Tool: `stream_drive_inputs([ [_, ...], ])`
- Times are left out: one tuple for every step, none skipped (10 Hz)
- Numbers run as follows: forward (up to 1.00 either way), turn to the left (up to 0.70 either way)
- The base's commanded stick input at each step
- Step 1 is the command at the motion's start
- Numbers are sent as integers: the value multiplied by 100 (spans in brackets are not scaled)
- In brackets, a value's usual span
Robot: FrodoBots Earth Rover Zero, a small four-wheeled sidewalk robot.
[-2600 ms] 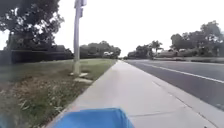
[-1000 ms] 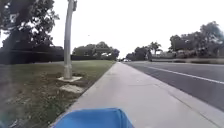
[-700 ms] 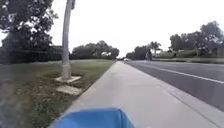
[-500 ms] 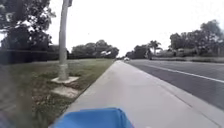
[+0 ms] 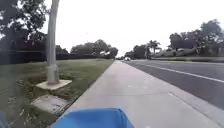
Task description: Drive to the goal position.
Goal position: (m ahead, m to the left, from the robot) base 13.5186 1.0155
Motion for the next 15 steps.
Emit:
stream_drive_inputs([
  [100, 0],
  [100, 0],
  [100, 0],
  [100, 0],
  [100, 0],
  [100, 0],
  [100, 0],
  [100, 0],
  [100, 0],
  [100, 0],
  [100, 0],
  [37, 0],
  [0, 0],
  [0, 0],
  [0, 0],
])
